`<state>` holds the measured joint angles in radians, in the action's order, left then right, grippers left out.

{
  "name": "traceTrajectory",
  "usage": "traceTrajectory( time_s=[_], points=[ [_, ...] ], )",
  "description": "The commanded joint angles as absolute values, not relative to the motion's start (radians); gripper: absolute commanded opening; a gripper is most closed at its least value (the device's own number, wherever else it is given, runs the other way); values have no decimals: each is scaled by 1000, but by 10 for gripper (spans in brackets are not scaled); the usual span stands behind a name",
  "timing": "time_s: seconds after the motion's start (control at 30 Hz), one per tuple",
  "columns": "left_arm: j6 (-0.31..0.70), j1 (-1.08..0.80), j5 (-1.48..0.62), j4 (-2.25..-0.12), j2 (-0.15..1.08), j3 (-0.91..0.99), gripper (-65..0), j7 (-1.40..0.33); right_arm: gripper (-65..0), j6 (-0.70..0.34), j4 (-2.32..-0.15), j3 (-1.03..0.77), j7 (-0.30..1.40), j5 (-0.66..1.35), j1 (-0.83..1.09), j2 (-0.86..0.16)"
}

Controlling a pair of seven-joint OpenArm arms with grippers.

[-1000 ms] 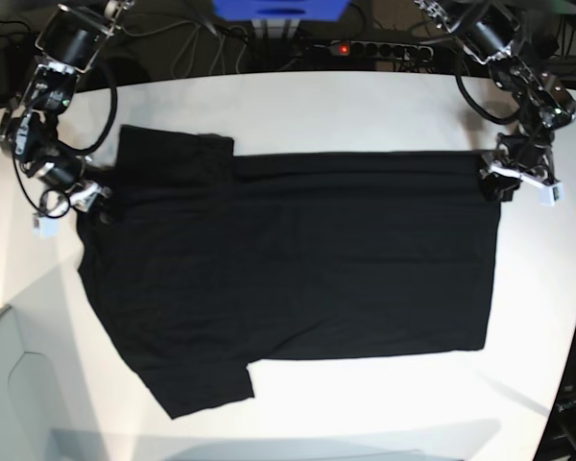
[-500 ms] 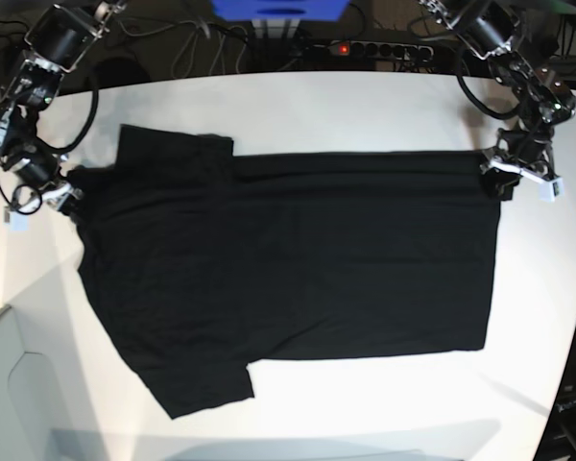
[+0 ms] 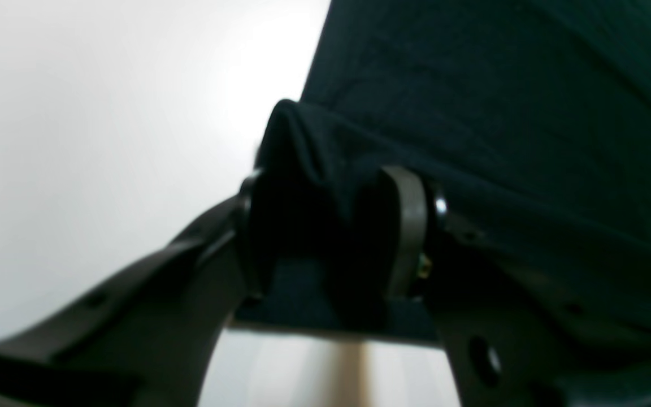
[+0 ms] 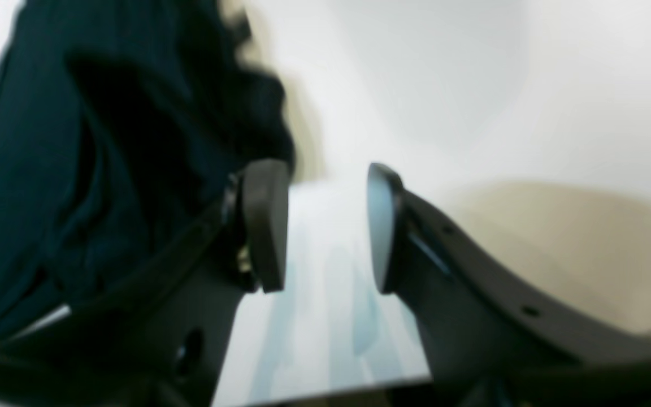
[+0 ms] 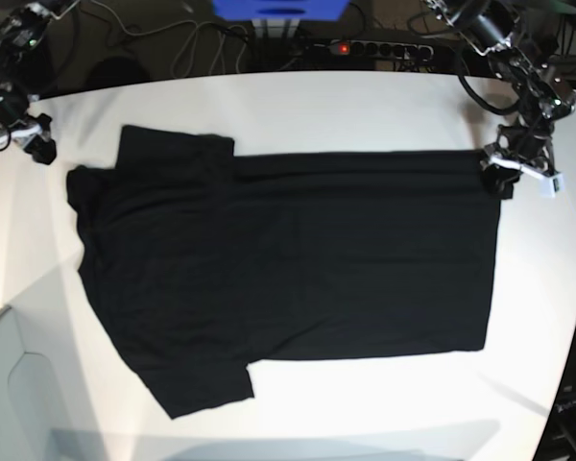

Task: Fold the T-shirt properly
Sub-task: 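Move the right gripper to the sleeve corner and grasp it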

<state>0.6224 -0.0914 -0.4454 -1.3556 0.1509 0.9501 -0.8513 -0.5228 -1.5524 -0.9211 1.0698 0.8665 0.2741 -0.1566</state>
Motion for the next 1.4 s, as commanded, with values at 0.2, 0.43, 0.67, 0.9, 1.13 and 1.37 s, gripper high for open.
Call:
traceTrajectory(
  time_s=[0.2,0.43,0.67,0.9,1.13,1.37],
  points=[
    [625,-88,-450,-1371,165,952,-384,-846,-409,-575,-1620,-840,1058,891,340,-67],
    [625,-88,-450,-1371,165,952,-384,-846,-410,-575,-1552,-757,1052,891,341,-50],
    [625,-88,-450,-1371,165,952,-384,-846,-412,-575,-1526,-750,1056,891,346,-51],
    [625,-88,-450,-1372,165,952,-384,-846,-414,-575,-1526,-647,1056,891,397,-50],
    [625,-88,-450,-1372,165,952,-384,-846,-415,-575,-1524,-633,1056,891,409,-30],
    [625,-88,-450,-1372,165,952,-384,-846,-556,-575,-1532,-604,1056,891,371,-33]
  ],
)
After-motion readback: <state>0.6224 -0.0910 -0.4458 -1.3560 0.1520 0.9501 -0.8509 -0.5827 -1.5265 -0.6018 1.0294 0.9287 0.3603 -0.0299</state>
